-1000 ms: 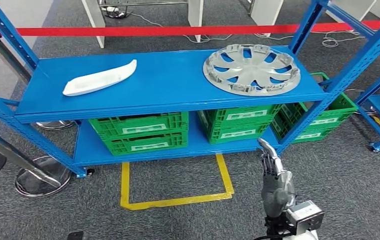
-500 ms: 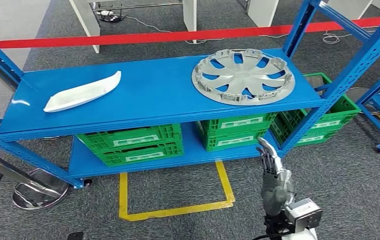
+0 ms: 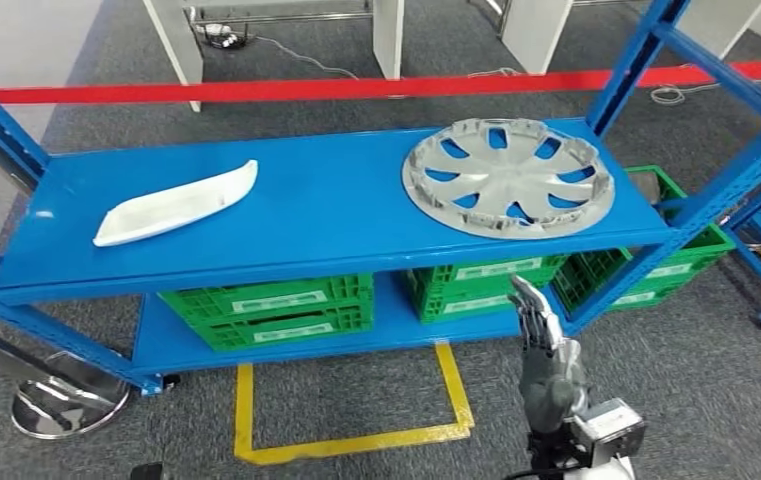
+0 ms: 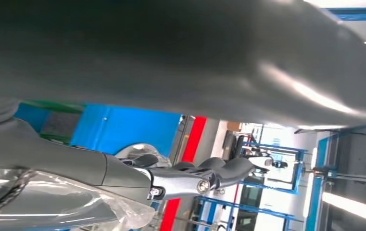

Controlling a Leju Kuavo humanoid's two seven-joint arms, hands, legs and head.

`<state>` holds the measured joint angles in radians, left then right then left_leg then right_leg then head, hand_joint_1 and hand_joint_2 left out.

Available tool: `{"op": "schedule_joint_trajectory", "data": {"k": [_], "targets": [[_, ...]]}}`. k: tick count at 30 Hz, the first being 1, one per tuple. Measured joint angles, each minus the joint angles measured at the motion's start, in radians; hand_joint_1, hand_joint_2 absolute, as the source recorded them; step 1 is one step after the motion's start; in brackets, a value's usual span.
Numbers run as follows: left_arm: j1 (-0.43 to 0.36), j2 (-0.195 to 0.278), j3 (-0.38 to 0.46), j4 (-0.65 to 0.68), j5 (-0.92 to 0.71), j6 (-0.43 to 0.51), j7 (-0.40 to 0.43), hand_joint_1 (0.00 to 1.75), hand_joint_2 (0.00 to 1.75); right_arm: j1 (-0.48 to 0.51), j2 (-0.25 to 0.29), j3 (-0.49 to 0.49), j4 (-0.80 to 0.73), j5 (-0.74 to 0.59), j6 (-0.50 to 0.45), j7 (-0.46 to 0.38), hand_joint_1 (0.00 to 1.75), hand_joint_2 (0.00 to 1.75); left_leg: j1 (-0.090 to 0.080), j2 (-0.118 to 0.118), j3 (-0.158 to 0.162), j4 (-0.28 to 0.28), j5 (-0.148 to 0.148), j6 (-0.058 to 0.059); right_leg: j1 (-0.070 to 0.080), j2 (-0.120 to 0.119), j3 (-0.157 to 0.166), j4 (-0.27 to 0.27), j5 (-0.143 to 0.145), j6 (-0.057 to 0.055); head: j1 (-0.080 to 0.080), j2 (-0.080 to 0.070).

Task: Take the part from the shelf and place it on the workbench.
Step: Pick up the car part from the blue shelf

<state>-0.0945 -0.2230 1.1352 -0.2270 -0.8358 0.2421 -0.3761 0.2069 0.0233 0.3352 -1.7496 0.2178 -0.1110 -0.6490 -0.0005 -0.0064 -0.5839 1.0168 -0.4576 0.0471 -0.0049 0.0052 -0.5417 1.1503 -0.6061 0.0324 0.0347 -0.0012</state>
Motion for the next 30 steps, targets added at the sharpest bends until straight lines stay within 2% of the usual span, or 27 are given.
{"op": "schedule_joint_trajectory", "data": {"k": [2,3,4,5,6,7,8,9,11,12,13,15,17,18,19,20,22,23,24,26,28,30], "targets": [[0.000,-0.001,0.000,0.000,0.000,0.000,0.000,0.00,0.00,0.001,0.000,0.000,0.000,0.000,0.000,0.000,0.00,0.00,0.000,0.000,0.011,-0.001,-0.014,0.003,-0.003,0.000,-0.087,0.112,-0.047,0.009,0.003,0.000],[0.001,-0.002,0.000,0.000,0.000,0.000,0.000,0.00,0.00,0.003,0.000,0.000,0.000,0.000,0.000,0.000,0.00,0.00,0.001,-0.001,0.019,-0.001,-0.022,0.002,-0.005,0.000,-0.116,0.133,-0.056,0.012,0.003,0.000],[0.002,-0.002,0.000,0.000,0.000,0.000,0.000,0.00,0.00,0.004,0.000,0.000,0.000,0.000,0.000,0.000,0.00,0.00,0.001,-0.001,0.029,-0.001,-0.030,0.000,-0.006,-0.001,-0.129,0.121,-0.044,0.014,0.003,0.000],[0.002,-0.002,0.000,0.000,0.000,0.000,0.000,0.00,0.00,0.004,0.000,0.000,0.000,0.000,0.000,0.000,0.00,0.00,0.002,-0.002,0.042,-0.001,-0.040,-0.002,-0.008,-0.002,-0.125,0.076,-0.006,0.015,0.004,0.000],[0.003,-0.003,0.000,0.000,0.000,0.000,0.000,0.00,0.00,0.004,0.000,0.000,0.000,0.000,0.000,0.000,0.00,0.00,0.003,-0.002,0.055,-0.001,-0.050,-0.006,-0.009,-0.003,-0.110,0.011,0.048,0.016,0.004,0.000],[0.002,-0.003,0.000,0.000,0.000,0.000,0.000,0.00,0.00,0.004,0.000,0.000,0.001,0.000,0.000,0.000,0.00,0.00,0.003,-0.002,0.067,0.000,-0.060,-0.011,-0.009,-0.004,-0.095,-0.047,0.087,0.015,0.004,0.000],[0.001,-0.003,0.000,0.000,0.000,0.000,0.000,0.00,0.00,0.003,0.000,0.000,0.001,0.000,0.000,0.000,0.00,0.00,0.002,-0.003,0.075,0.001,-0.069,-0.017,-0.008,-0.006,-0.082,-0.090,0.111,0.008,0.004,0.000],[0.000,-0.003,0.000,0.000,0.000,0.000,0.000,0.00,0.00,0.004,0.000,0.000,0.002,0.000,0.000,0.001,0.00,0.00,0.001,-0.003,0.080,0.001,-0.075,-0.024,-0.007,-0.007,-0.074,-0.111,0.122,0.000,0.004,0.000],[-0.001,-0.003,0.000,0.000,0.000,0.000,0.000,0.00,0.00,0.004,0.000,0.000,0.002,-0.001,0.001,0.001,0.00,0.00,-0.001,-0.003,0.087,0.002,-0.081,-0.035,-0.005,-0.006,-0.063,-0.115,0.119,-0.020,0.005,0.000],[-0.001,-0.002,0.000,0.000,0.000,-0.001,0.000,0.00,0.00,0.005,0.000,-0.001,0.002,-0.001,0.002,0.001,0.00,0.00,0.000,-0.002,0.085,0.013,-0.080,-0.039,-0.006,-0.006,-0.055,-0.118,0.123,-0.026,0.004,0.000],[-0.002,-0.002,0.000,0.000,0.000,-0.001,0.000,0.00,0.00,0.004,0.000,-0.001,0.002,-0.002,0.003,0.001,0.00,0.00,0.000,-0.002,0.073,0.038,-0.078,-0.044,-0.008,-0.006,-0.047,-0.120,0.121,-0.031,0.004,0.000],[-0.004,-0.002,0.000,0.000,0.000,0.000,0.000,0.00,0.00,0.003,0.000,-0.001,0.002,-0.002,0.005,0.001,0.00,0.00,0.002,-0.001,0.015,0.138,-0.092,-0.054,-0.010,-0.007,-0.033,-0.126,0.113,-0.042,0.002,0.000],[-0.003,-0.002,0.000,0.000,0.000,0.000,0.000,0.00,0.00,0.003,0.000,-0.001,0.002,-0.002,0.006,0.001,0.00,0.00,0.003,0.000,-0.062,0.249,-0.138,-0.058,-0.009,-0.007,-0.019,-0.126,0.100,-0.047,0.002,0.000],[-0.002,-0.001,0.000,0.000,0.001,0.001,0.000,0.00,0.00,0.004,0.000,0.000,0.002,-0.002,0.006,0.001,0.00,0.00,0.003,0.000,-0.089,0.278,-0.153,-0.058,-0.008,-0.006,-0.010,-0.126,0.093,-0.048,0.002,0.000],[0.000,-0.001,0.000,0.000,0.001,0.002,0.000,0.00,0.00,0.004,0.000,-0.001,0.002,-0.002,0.006,0.001,0.00,0.00,0.003,0.000,-0.102,0.277,-0.147,-0.055,-0.007,-0.004,-0.001,-0.127,0.085,-0.049,0.002,0.000],[0.000,-0.001,0.000,0.000,0.001,0.002,0.000,0.00,0.00,0.005,0.000,-0.001,0.002,-0.002,0.006,0.001,0.00,0.00,0.002,0.000,-0.099,0.245,-0.118,-0.050,-0.005,-0.003,0.011,-0.127,0.077,-0.049,0.002,0.000],[0.001,-0.001,0.000,0.000,0.002,0.002,0.000,0.00,0.00,0.004,0.000,0.000,0.002,-0.003,0.007,0.001,0.00,0.00,-0.006,0.000,-0.066,0.128,-0.031,-0.032,-0.001,-0.003,0.033,-0.128,0.061,-0.046,0.003,0.000],[0.000,-0.001,0.000,0.000,0.003,0.002,0.000,0.00,0.00,0.004,0.000,0.000,0.002,-0.003,0.007,0.001,0.00,0.00,-0.013,0.001,-0.050,0.083,-0.021,-0.023,0.000,-0.002,0.041,-0.128,0.054,-0.043,0.002,0.000],[0.000,-0.001,0.000,0.000,0.005,0.002,0.000,0.00,0.00,0.004,0.000,0.000,0.003,-0.003,0.008,0.002,0.00,0.00,-0.019,0.000,-0.039,0.055,-0.023,-0.013,0.001,-0.001,0.043,-0.129,0.046,-0.037,0.002,0.000],[0.001,-0.003,0.000,0.000,0.007,0.004,0.000,0.00,0.00,0.003,0.000,0.000,0.004,-0.002,0.009,0.003,0.00,0.00,-0.023,-0.003,-0.027,0.035,-0.042,-0.002,0.002,-0.001,0.053,-0.122,0.042,-0.022,0.002,0.000],[0.003,-0.005,0.000,0.000,0.010,0.007,0.003,0.00,0.00,0.003,0.000,0.000,0.004,-0.002,0.010,0.004,0.00,0.00,-0.017,-0.005,-0.005,0.018,-0.019,0.006,0.003,-0.002,0.059,-0.101,0.034,-0.010,0.003,0.000],[-0.001,-0.007,0.001,0.000,0.012,0.009,0.007,0.00,0.00,-0.002,0.000,0.001,0.004,-0.002,0.014,0.005,0.00,0.00,-0.013,-0.003,0.013,0.015,-0.017,0.012,0.002,-0.002,0.026,-0.036,-0.005,0.000,0.006,0.000]]}}
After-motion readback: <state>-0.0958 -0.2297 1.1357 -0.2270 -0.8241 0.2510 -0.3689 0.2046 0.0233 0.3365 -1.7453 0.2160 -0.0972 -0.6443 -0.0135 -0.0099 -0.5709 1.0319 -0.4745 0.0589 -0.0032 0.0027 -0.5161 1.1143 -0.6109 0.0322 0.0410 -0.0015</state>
